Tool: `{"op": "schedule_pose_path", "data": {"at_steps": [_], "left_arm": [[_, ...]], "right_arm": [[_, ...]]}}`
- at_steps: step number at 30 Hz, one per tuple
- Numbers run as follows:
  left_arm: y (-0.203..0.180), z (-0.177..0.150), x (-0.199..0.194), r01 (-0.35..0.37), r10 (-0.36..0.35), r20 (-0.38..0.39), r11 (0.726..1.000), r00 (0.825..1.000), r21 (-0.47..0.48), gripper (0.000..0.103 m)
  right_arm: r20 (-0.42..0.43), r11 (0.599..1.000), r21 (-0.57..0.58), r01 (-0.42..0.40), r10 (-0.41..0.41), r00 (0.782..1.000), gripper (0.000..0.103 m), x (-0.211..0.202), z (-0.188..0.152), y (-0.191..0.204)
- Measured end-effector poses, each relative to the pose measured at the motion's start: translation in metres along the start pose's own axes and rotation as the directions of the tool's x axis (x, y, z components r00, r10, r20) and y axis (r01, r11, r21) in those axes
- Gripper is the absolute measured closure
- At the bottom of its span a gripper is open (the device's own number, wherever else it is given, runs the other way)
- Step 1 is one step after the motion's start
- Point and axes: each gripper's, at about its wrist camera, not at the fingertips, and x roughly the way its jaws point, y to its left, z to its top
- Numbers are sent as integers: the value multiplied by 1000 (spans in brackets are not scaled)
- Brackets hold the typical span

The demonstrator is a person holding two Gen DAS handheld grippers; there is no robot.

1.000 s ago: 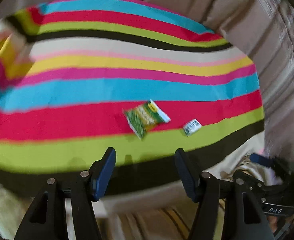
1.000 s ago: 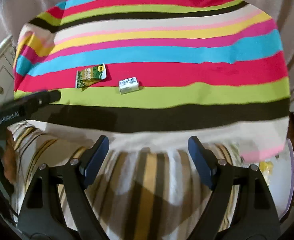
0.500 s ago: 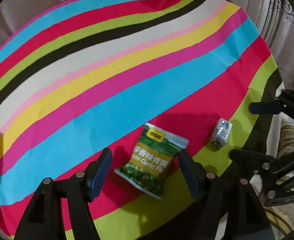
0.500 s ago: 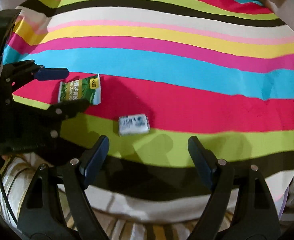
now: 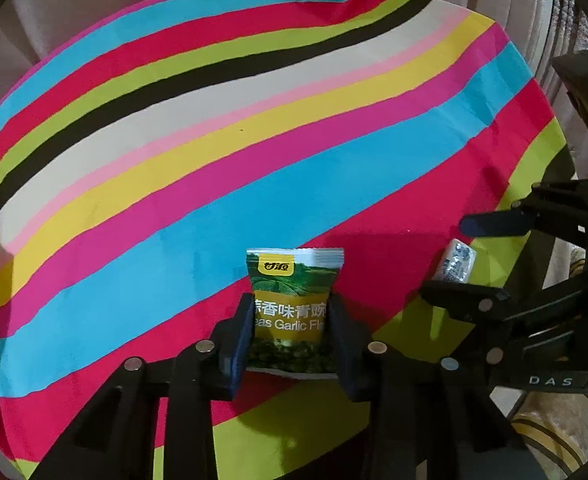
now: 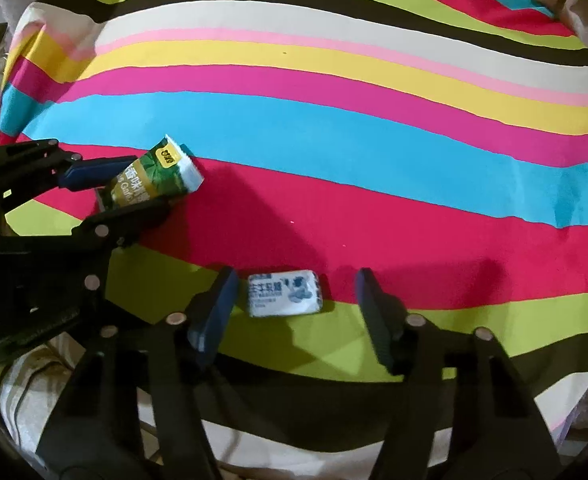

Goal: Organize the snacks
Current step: 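Grasp the green garlic pea bag with the left gripper while the right gripper grasps the small white bar, then lift both held snacks and carry them over the white box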

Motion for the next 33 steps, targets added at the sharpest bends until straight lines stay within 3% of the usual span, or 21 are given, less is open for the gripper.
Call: {"op": "schedule_pose_path", "data": {"at_steps": [3,10,24,33], "left_arm": [[-3,-1,-5,-15,16,11,1000,1000,-1,68],[-10,0,-15,-56,56,31,998,998,3,69],[-41,-5,-55,-105,104,92,994,990,8,69],[-86,-6,-84,-36,33,133,999,991,14,69]], "right_arm": [[13,1000,-22,-5,5,1000,66,-2,-1,2],[17,1000,-16,5,-5,1000,67,-5,-4,-3],[109,995,96,43,-53,993,67,-47,-39,-33],[137,980,182,78,-103,985,67,-88,-75,-56]]}}
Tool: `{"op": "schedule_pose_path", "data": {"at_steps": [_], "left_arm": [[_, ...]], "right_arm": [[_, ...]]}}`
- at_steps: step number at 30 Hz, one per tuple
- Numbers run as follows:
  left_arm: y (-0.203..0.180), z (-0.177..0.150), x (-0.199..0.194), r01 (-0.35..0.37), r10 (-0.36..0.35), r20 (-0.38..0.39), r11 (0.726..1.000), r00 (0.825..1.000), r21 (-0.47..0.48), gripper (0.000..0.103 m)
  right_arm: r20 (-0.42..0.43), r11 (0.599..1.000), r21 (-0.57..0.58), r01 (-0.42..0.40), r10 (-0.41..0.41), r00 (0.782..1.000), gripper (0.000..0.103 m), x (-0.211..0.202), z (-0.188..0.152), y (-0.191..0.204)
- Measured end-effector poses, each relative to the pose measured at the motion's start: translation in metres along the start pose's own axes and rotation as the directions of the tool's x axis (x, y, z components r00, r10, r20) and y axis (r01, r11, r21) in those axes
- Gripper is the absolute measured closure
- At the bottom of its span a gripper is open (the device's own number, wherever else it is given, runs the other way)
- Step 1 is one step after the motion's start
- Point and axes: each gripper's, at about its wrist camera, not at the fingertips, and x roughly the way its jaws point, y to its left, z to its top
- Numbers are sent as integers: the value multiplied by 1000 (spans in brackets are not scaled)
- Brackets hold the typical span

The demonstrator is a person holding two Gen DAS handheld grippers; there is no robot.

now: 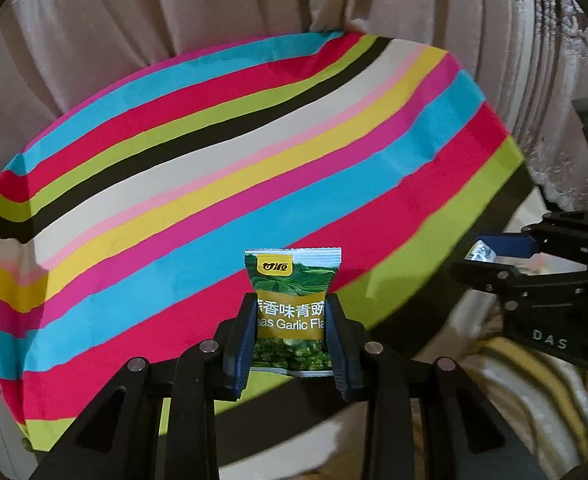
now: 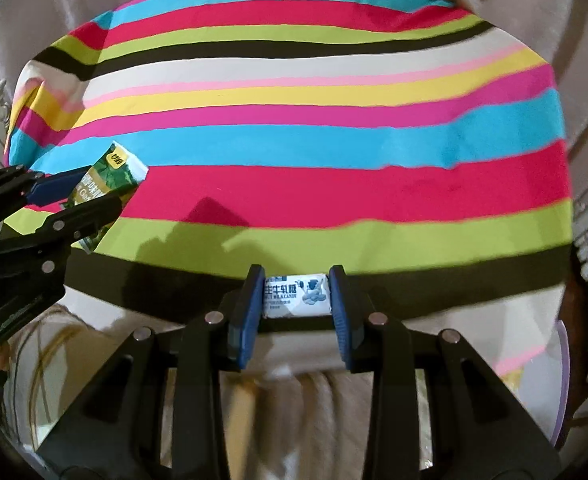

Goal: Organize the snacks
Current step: 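Lift both held snacks and carry them over the white box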

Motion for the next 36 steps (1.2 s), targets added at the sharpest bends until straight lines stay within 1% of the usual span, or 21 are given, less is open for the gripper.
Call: {"op": "schedule_pose_path", "data": {"at_steps": [4,6,7,12,13,15,20,21,24,29,31,35,36], "left_arm": [[-29,0,-9,38,-38,9,999,999,13,69],[-43,1,-13,62,-62,9,998,998,20,69],[-49,1,-14,71,-71,9,997,997,23,69],[-84,3,-21,125,-125,3,991,992,46,69],[-90,3,-24,124,-124,1,991,992,53,69],[-103,3,-25,153,-153,-5,986,988,61,69],[-143,2,-29,217,-216,-27,973,976,79,69],[-154,1,-29,234,-232,-34,969,972,78,69],[-175,-2,-31,282,-279,-57,957,959,68,69],[-211,-5,-30,333,-324,-100,940,941,82,69],[-221,-6,-27,352,-342,-120,933,932,75,69],[-236,-10,-21,376,-362,-165,924,918,66,68],[-239,-11,-20,377,-361,-173,924,916,65,65]], "right_arm": [[5,999,44,25,-25,1000,67,-15,-15,-20],[8,997,66,40,-41,999,67,-22,-25,-30],[10,996,75,49,-50,999,67,-29,-35,-41],[11,986,128,107,-109,994,67,-52,-64,-71],[11,984,136,119,-121,993,67,-55,-68,-74],[9,977,155,144,-147,989,67,-65,-80,-86],[-1,953,206,222,-226,974,67,-85,-107,-112],[-5,946,219,240,-244,970,67,-82,-108,-117],[-17,926,259,273,-279,960,66,-94,-123,-129],[-47,897,311,314,-315,948,66,-98,-148,-156],[-61,883,324,340,-339,939,66,-101,-158,-164],[-88,854,367,370,-364,927,66,-103,-177,-179],[-92,850,372,374,-367,926,65,-105,-180,-181]]}}
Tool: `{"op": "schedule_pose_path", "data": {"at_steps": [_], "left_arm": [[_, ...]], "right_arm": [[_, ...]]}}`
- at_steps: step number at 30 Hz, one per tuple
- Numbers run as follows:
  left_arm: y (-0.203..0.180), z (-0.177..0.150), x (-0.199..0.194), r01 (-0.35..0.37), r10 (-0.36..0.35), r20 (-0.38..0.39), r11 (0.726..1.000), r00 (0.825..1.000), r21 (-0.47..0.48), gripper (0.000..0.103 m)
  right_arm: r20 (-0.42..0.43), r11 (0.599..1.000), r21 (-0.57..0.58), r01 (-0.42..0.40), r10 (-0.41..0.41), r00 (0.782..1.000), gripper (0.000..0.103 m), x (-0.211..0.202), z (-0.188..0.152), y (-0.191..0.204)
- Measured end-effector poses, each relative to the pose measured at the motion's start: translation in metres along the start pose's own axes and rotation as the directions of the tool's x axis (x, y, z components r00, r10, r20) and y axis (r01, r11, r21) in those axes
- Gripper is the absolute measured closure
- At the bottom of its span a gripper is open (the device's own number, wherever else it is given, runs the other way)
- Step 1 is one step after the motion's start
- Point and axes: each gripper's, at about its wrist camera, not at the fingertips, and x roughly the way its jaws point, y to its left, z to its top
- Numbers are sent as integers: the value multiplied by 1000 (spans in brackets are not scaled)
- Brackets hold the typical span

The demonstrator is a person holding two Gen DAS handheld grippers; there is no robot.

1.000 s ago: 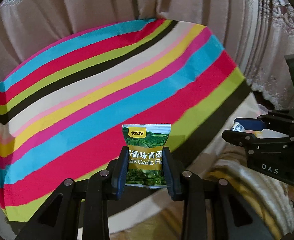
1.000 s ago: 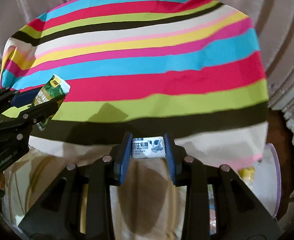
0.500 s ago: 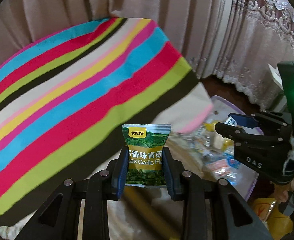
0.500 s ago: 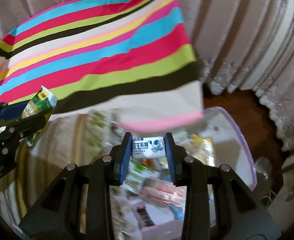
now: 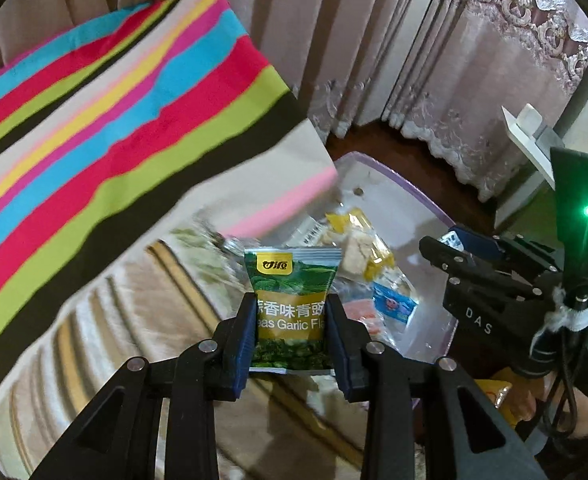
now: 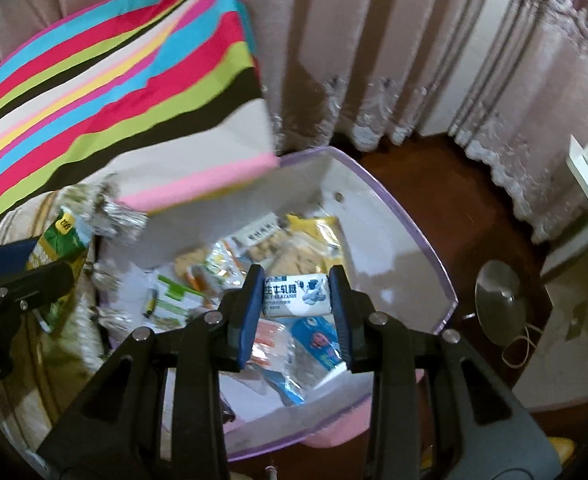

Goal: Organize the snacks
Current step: 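Lift both held snacks and carry them over the white box, then open both grippers to drop the snacks into the box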

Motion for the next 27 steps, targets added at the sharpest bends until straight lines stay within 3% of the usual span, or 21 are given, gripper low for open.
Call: {"op": "schedule_pose_path", "data": {"at_steps": [2,3,4,9,17,27], "left_arm": [[-4,-2,4,-3,3,-11,1000,1000,-7,48],[-4,-3,5,3,-3,-10,1000,1000,-16,35],[-7,-4,6,21,-21,-3,999,1000,-25,29],[-14,-8,10,-6,6,-15,1000,1000,-9,23],[-19,-7,13,-53,53,-31,998,998,-14,23],[-19,-8,15,-49,49,-18,999,999,-16,22]], "right_arm": [[-13,1000,13,18,-18,1000,62,6,-3,-6],[-19,1000,21,21,-21,1000,55,6,-5,-9],[-22,999,28,20,-20,1000,52,6,-6,-10],[-24,999,36,18,-17,1000,45,6,-8,-11],[-33,999,36,13,-12,999,44,6,-10,-11],[-43,999,41,9,-7,999,44,7,-12,-11]]}}
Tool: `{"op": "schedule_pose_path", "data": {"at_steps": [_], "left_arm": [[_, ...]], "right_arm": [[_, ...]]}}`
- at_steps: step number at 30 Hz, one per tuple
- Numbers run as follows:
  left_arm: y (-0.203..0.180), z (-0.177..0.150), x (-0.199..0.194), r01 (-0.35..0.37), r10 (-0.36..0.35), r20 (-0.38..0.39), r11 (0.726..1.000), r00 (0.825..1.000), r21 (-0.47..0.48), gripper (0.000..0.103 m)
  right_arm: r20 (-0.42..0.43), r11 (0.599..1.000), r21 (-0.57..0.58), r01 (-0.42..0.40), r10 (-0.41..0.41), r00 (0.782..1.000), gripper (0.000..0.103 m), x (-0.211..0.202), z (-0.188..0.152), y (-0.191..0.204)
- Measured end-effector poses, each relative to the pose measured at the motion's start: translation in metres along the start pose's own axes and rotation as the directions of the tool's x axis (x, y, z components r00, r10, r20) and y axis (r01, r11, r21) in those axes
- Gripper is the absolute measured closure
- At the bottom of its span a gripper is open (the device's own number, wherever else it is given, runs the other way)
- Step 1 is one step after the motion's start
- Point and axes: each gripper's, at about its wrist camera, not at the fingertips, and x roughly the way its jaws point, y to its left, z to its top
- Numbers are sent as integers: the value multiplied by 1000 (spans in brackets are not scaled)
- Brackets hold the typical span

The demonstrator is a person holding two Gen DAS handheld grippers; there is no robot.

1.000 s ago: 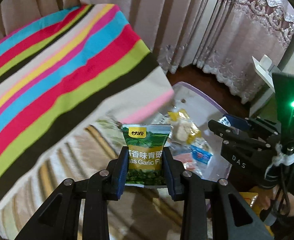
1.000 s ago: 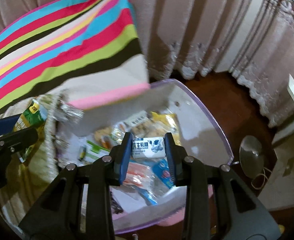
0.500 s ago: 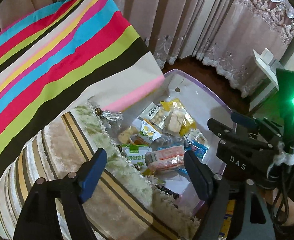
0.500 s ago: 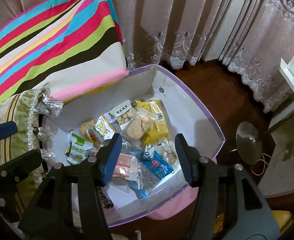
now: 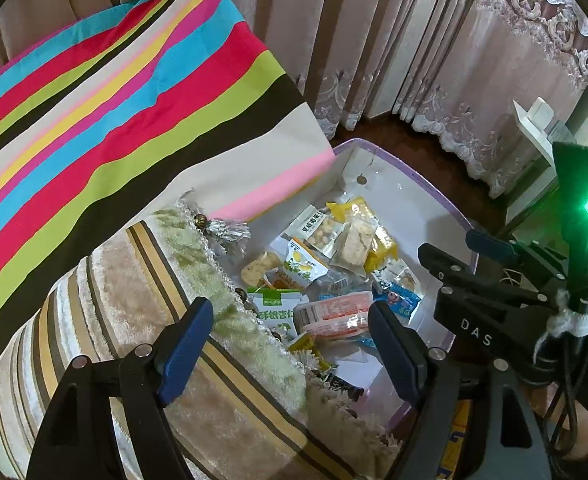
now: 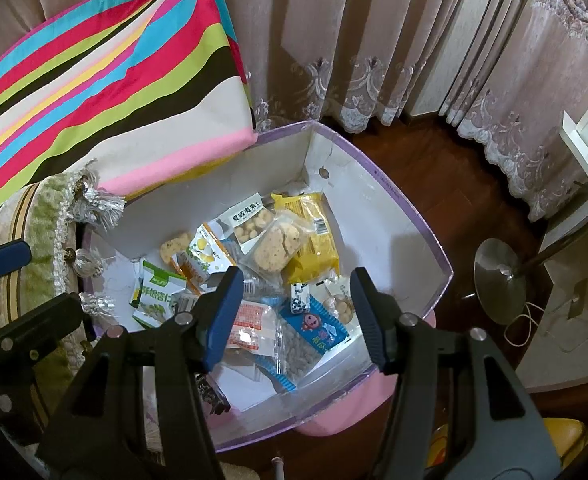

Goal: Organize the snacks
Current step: 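Open both grippers to drop the snacks into the box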

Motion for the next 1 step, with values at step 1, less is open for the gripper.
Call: {"op": "schedule_pose_path", "data": {"at_steps": [1], "left_arm": [[0,0,0,1,-1,-1,1000,1000,0,21]], "right_arm": [[0,1000,1,0,0,1000,44,0,0,0]]}}
